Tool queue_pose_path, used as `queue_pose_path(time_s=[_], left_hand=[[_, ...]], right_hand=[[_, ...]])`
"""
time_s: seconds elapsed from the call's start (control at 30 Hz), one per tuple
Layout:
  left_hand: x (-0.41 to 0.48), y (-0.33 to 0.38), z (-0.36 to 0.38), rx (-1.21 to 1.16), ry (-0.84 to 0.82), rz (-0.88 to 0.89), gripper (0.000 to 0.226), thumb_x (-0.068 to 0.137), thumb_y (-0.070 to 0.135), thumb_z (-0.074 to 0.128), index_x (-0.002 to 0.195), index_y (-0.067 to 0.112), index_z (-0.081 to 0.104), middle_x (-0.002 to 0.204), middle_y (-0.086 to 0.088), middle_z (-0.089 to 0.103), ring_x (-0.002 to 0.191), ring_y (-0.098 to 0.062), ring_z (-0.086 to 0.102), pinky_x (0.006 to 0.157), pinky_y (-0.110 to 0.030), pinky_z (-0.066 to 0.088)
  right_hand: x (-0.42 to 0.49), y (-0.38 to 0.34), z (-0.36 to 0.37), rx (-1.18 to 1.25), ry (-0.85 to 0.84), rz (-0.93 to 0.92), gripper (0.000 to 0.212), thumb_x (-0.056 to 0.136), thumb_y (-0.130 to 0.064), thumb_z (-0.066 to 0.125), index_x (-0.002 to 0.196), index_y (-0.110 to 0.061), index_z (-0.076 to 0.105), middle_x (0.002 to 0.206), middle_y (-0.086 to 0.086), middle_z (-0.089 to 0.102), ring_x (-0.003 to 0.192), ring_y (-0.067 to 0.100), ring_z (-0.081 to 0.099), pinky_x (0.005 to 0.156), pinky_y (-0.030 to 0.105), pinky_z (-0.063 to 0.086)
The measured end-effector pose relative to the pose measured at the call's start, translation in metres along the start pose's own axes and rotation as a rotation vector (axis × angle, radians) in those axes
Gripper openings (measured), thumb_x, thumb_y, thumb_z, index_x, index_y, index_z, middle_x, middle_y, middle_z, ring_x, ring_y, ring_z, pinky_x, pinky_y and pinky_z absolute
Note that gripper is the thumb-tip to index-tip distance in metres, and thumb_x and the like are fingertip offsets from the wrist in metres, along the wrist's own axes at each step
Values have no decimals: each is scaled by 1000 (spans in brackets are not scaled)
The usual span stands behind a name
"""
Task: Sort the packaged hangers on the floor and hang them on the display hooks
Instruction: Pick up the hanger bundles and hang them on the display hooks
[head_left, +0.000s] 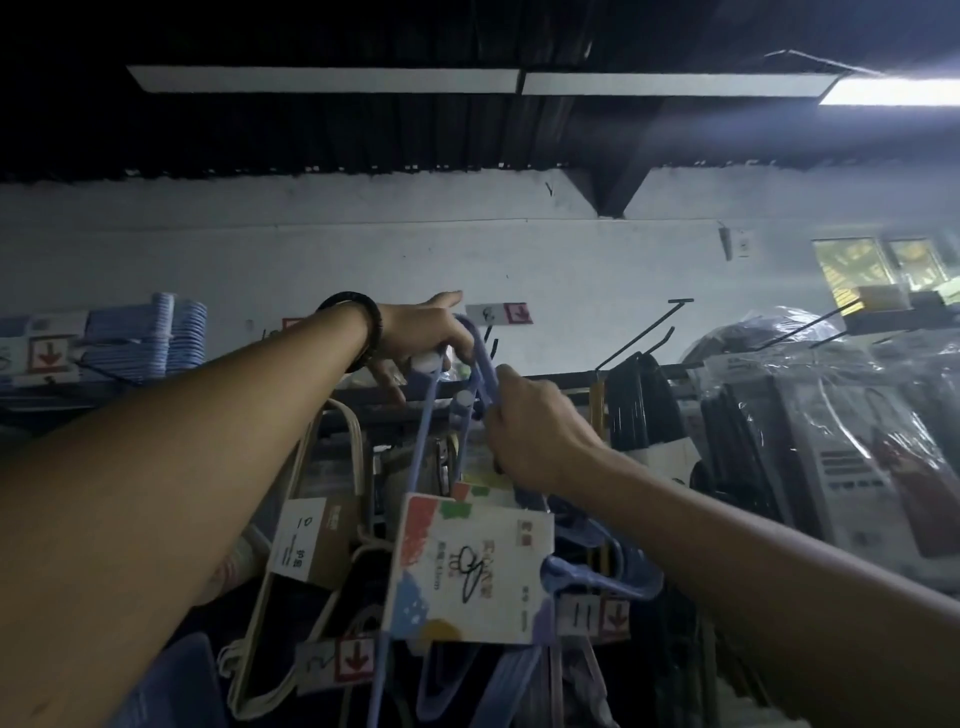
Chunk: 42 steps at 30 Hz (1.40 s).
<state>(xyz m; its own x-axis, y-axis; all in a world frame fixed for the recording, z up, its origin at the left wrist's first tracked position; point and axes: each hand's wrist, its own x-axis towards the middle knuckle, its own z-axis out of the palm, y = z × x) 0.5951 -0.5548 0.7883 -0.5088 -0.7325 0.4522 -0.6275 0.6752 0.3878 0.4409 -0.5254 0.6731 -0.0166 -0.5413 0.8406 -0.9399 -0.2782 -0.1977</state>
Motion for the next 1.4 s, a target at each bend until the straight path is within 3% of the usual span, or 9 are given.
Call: queue_pose_path(time_s=[0.07, 0.23, 0.47, 0.57, 0.73, 0.93, 1.07, 1.3, 1.4], left_hand=[[-3, -1, 2, -26, -41, -2, 60, 85, 54, 68, 137, 47, 39, 151, -12, 45, 117, -36, 59, 77, -57, 63], [-4, -11, 13, -95, -91, -63, 98, 79, 88, 39, 159, 32, 30, 163, -13, 35, 112, -37, 67, 94, -59, 57], [-5, -15, 17, -80, -20, 50, 96, 71, 100, 23, 156, 55, 21, 153, -10, 46, 94, -32, 75, 79, -55, 63], [-5, -15, 16, 0, 58, 97, 76, 84, 92, 18, 153, 61, 17, 150, 0, 47, 96, -27, 76, 84, -51, 63], [4, -11, 16, 154, 208, 206, 67, 94, 82, 19, 156, 56, 18, 168, 12, 26, 150, -25, 36, 115, -45, 29], [17, -16, 22, 242, 258, 189, 77, 84, 90, 22, 154, 59, 17, 166, 5, 32, 147, -28, 41, 117, -49, 35], [23, -21, 27, 270, 280, 119, 58, 99, 72, 24, 154, 62, 8, 165, -5, 35, 145, -32, 42, 112, -46, 34], [19, -26, 44, 273, 260, 75, 52, 107, 54, 26, 155, 59, 7, 165, -7, 34, 105, -27, 58, 79, -41, 51], [12, -25, 55, 312, 265, 47, 57, 107, 55, 31, 157, 56, 3, 165, -9, 34, 114, -32, 62, 93, -46, 55]], right_hand=[[-4, 6, -11, -65, 18, -8, 10, 106, -18, 52, 112, -11, 48, 85, 3, 61, 64, 18, 63, 45, 29, 45], [-9, 22, -24, -204, -17, 7, 11, 104, -20, 54, 104, -17, 44, 83, -1, 55, 67, 15, 58, 51, 28, 41], [6, 46, -19, -264, 18, 68, 11, 104, -21, 56, 109, -15, 49, 83, 2, 57, 69, 19, 61, 54, 33, 49], [18, 49, -15, -280, 35, 91, 10, 102, -18, 54, 109, -14, 49, 83, 4, 57, 72, 23, 62, 59, 38, 55], [44, 45, -16, -277, 88, 95, 21, 103, -17, 55, 122, -9, 53, 78, 1, 50, 64, 16, 55, 49, 28, 41], [63, 47, -4, -254, 89, 138, 26, 105, -19, 55, 128, -8, 52, 79, 1, 46, 62, 13, 48, 48, 27, 34], [69, 57, 11, -256, 83, 162, 27, 103, -16, 57, 127, -5, 52, 85, 5, 52, 69, 20, 55, 50, 29, 39], [74, 80, 53, -262, -6, 177, 37, 100, -7, 62, 134, 2, 49, 89, 5, 45, 70, 15, 50, 56, 21, 42], [76, 85, 64, -264, -54, 223, 43, 102, -9, 60, 139, 3, 44, 90, 5, 43, 65, 11, 49, 48, 19, 35]])
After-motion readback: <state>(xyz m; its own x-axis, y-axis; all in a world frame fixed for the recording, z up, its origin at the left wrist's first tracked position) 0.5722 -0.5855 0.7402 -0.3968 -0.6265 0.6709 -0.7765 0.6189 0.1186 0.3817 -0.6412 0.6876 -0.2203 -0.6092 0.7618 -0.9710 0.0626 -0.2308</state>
